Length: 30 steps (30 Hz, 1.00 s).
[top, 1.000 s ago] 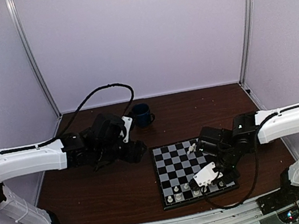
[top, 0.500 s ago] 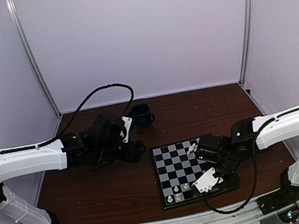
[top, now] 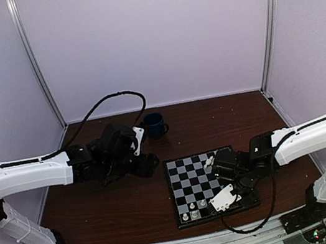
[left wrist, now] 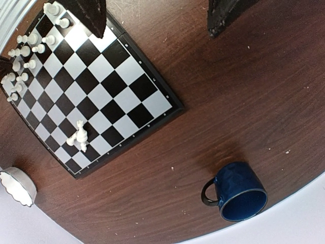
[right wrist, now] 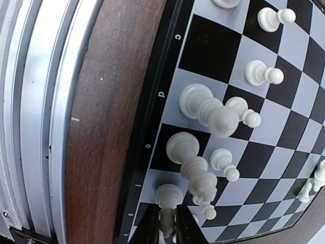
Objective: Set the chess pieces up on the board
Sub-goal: Place the bishop on f1, then pick up the pawn from the chessboard.
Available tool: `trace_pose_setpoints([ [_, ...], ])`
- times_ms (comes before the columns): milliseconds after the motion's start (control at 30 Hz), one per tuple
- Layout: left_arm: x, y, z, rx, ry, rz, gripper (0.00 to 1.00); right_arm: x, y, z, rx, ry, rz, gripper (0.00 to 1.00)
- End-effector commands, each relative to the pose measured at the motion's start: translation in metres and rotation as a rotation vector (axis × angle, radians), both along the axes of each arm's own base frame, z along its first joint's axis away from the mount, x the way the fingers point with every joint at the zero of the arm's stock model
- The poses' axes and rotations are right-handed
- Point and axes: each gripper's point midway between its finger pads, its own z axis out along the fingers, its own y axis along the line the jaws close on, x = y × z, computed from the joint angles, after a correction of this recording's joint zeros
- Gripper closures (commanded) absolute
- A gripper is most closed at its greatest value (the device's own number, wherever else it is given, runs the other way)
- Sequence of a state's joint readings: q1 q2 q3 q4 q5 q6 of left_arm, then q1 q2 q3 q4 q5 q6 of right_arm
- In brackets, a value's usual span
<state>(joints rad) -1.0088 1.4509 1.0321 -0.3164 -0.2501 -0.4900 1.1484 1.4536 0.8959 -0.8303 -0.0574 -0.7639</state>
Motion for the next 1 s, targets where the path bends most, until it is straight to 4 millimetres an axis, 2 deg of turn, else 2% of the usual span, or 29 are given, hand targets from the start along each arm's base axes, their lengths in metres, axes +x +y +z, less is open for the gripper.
trace_pose_setpoints([
  [0, 0.003, 0.002, 0.003, -0.006, -0.005, 0.015, 0.32, 0.002, 0.0, -0.002, -0.006, -0.025, 0.008, 0.84],
  [300, 0.003, 0.001, 0.001, 0.0, 0.002, 0.01, 0.32, -0.002, -0.002, 0.015, 0.015, -0.012, 0.004, 0.78],
  [400, 0.002, 0.001, 0.004, -0.002, -0.001, 0.008, 0.32, -0.002, -0.004, 0.035, 0.041, -0.02, 0.003, 0.78],
  [500, 0.002, 0.003, 0.009, -0.008, -0.01, 0.008, 0.32, -0.001, -0.009, 0.062, 0.118, -0.019, -0.008, 0.76],
  [567, 0.002, 0.004, 0.011, -0.012, -0.019, 0.009, 0.32, 0.007, -0.013, 0.081, 0.19, -0.021, -0.05, 0.74],
  [700, 0.003, 0.001, 0.011, -0.011, -0.025, -0.005, 0.32, 0.036, -0.023, 0.103, 0.328, 0.021, -0.219, 0.72],
  [967, -0.003, -0.027, 0.01, -0.015, 0.018, -0.121, 0.37, 0.088, -0.041, 0.106, 0.527, 0.148, -0.543, 0.72],
])
